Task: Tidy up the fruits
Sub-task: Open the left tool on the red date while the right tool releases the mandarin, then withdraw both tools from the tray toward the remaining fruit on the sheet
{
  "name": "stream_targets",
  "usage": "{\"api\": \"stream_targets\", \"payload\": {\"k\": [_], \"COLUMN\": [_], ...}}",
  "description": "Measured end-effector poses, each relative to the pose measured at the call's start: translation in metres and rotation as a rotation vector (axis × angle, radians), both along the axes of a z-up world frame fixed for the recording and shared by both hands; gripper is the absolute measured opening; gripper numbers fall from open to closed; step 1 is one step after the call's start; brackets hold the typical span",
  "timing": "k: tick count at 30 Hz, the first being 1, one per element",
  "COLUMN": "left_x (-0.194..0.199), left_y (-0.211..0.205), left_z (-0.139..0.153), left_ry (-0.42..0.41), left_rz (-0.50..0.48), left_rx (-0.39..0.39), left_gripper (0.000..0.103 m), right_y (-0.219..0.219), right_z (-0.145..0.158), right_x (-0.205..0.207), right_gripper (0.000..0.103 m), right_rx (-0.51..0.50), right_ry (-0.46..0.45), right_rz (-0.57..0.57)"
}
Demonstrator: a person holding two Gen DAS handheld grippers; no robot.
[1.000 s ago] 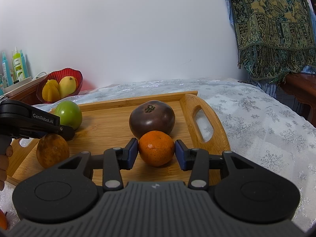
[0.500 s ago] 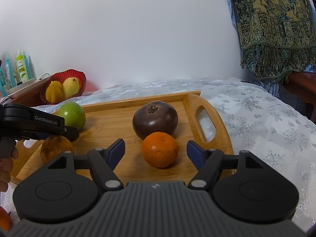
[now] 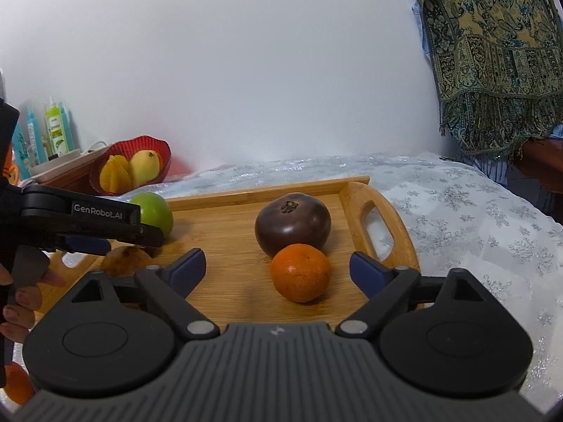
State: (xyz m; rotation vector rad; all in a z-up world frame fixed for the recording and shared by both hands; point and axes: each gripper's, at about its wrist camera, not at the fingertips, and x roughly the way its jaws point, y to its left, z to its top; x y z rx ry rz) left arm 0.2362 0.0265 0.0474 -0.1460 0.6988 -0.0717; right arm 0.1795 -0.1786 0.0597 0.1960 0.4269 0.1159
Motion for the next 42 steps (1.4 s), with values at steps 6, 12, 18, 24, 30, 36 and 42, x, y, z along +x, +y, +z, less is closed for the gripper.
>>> {"api": "stream_targets", "payload": {"k": [6,12,18,24,30,36,42], "left_x": [-0.012,-0.031,-0.060,-0.086,-0.118,-0.151,-0.172], "left_y": [-0.003,-0.002,0.003,0.003,0.003,0.003,0.006], "left_z": [0.003,0.010,0.011,0.010,0.002,-0.003,-0.014], "left_ry": [-0.019,-0.063,-0.080,-0.126,-0.178,-0.248,-0.235], "left_rz": [-0.005,-0.013,-0.009,0.001,0.029,0.052,0.073], "left_rx": [0.008,-0.002,-0.029,-0.024,-0.008,-0.034,-0.003], "left_gripper": [0.086,0.092,0.093,0.097,0.097,0.100,0.100], "right_y": [0.001,0.000,-0.004,-0.006,-0.009,0.002,0.011], "right_z": [0.004,0.006,0.004,0.004,-0.005,-0.012,-0.018], "right_x": [-0.012,-0.028,-0.052,-0.076,-0.090,-0.100,-0.109], "right_gripper": [0.103,0.103,0.103,0.103,0.103,0.103,0.103], "right_rx": [0.010,0.018,0.011,-0.002,0.039,0.008,-0.035], "right_ry": [-0.046,-0.088,-0.110,-0.141,-0.105,-0.085,-0.072], "right_rz": [0.023,0.031,-0.006,-0.048,-0.091,-0.084,-0.094]}}
